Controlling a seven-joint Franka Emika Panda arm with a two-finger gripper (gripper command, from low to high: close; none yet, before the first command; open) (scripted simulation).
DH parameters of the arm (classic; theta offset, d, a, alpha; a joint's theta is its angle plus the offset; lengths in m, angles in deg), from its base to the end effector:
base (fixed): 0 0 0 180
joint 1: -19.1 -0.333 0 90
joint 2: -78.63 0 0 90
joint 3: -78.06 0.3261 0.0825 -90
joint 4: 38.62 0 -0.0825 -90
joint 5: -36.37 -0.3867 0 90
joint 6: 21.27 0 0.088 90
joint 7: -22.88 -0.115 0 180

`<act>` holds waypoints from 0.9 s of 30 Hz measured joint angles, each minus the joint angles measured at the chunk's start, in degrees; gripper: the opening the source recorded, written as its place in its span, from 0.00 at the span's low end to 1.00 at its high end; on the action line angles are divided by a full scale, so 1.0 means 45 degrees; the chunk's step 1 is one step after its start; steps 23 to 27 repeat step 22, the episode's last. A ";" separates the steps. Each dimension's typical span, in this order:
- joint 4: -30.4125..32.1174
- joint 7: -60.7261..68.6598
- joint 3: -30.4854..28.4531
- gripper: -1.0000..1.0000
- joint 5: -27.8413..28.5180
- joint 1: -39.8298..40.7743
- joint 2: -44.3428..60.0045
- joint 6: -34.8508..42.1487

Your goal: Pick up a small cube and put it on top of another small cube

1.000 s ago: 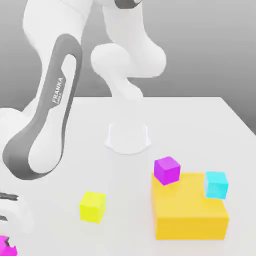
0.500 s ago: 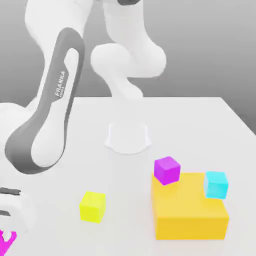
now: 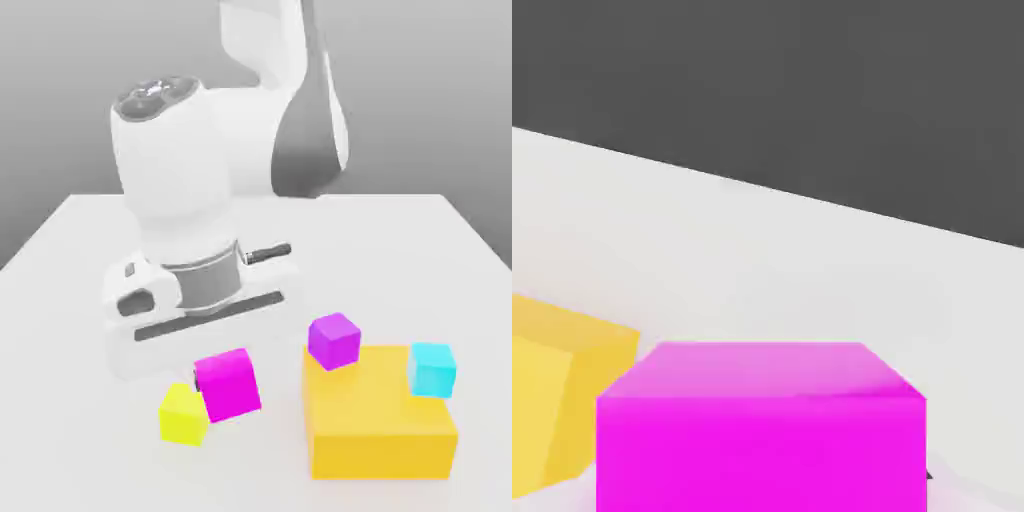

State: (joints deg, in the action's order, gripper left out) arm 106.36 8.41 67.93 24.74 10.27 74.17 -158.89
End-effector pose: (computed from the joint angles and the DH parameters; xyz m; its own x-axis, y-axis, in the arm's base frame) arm 0.4486 -0.0070 0.2989 0.9079 -0.4079 -0.0968 -0.4175 -0.9006 -0.1210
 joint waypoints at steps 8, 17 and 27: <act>0.2752 -0.0313 0.1670 0.00 0.1229 -0.1032 -0.3685 0.0578; 0.5039 -0.0464 0.3086 0.00 0.1935 -0.1625 -0.4561 -0.1112; 0.5275 -0.0474 0.3138 1.00 0.1942 -0.1603 -0.3797 -0.2114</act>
